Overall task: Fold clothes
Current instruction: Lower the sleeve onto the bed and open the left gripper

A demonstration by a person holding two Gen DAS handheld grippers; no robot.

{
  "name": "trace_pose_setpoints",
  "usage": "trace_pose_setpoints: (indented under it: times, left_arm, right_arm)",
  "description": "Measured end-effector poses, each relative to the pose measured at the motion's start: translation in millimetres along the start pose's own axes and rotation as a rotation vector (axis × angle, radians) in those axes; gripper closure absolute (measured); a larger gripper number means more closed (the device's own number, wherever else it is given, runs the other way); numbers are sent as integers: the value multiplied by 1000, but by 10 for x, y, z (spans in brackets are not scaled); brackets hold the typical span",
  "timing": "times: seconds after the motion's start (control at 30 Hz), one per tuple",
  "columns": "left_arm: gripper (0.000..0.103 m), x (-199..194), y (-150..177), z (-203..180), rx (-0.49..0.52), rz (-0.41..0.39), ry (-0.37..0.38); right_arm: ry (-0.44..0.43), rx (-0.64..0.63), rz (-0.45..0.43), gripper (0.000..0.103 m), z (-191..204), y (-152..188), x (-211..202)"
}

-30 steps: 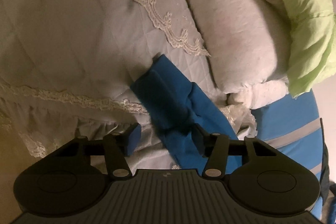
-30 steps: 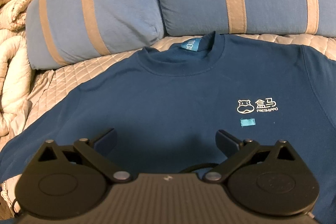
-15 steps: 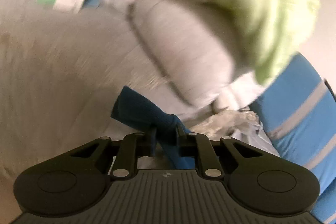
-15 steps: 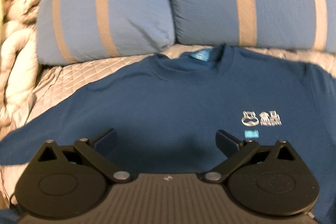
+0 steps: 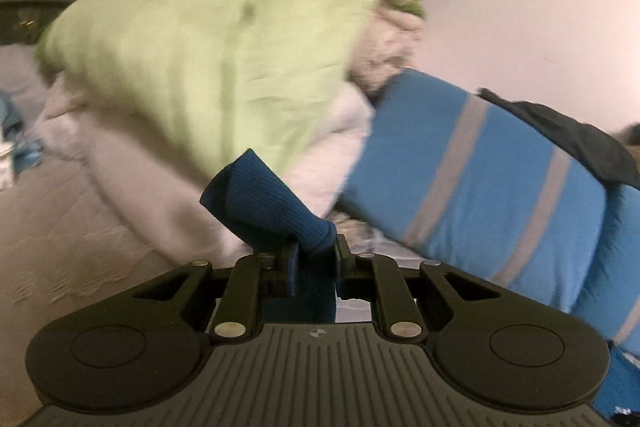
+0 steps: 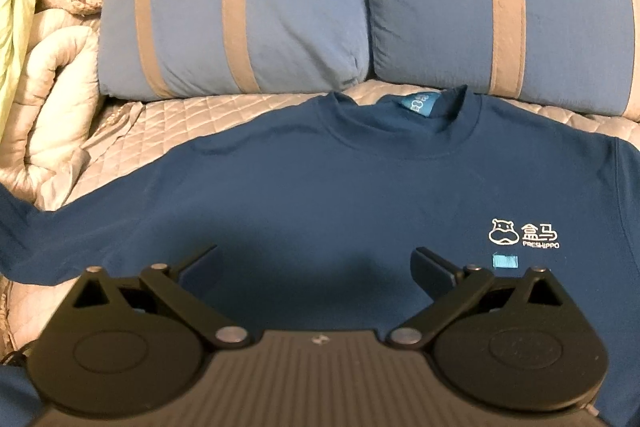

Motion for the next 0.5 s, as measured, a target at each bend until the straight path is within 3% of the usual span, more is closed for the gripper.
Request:
trace_pose_setpoints:
  times: [0.5]
  left_arm:
    - [86, 48, 11, -848, 112, -11, 123]
  right_arm:
    - [35, -98, -1, 0, 92, -8, 5]
Point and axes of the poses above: each gripper's, at about its wrist camera, not at the fingertips, and x roughly the way its jaws point, z to its left, y to its underside, the point moved 9 cm from there along x, roughly the way its jaws point, and after that the axes turned 11 degrees about -y, right-handed, at the moved point
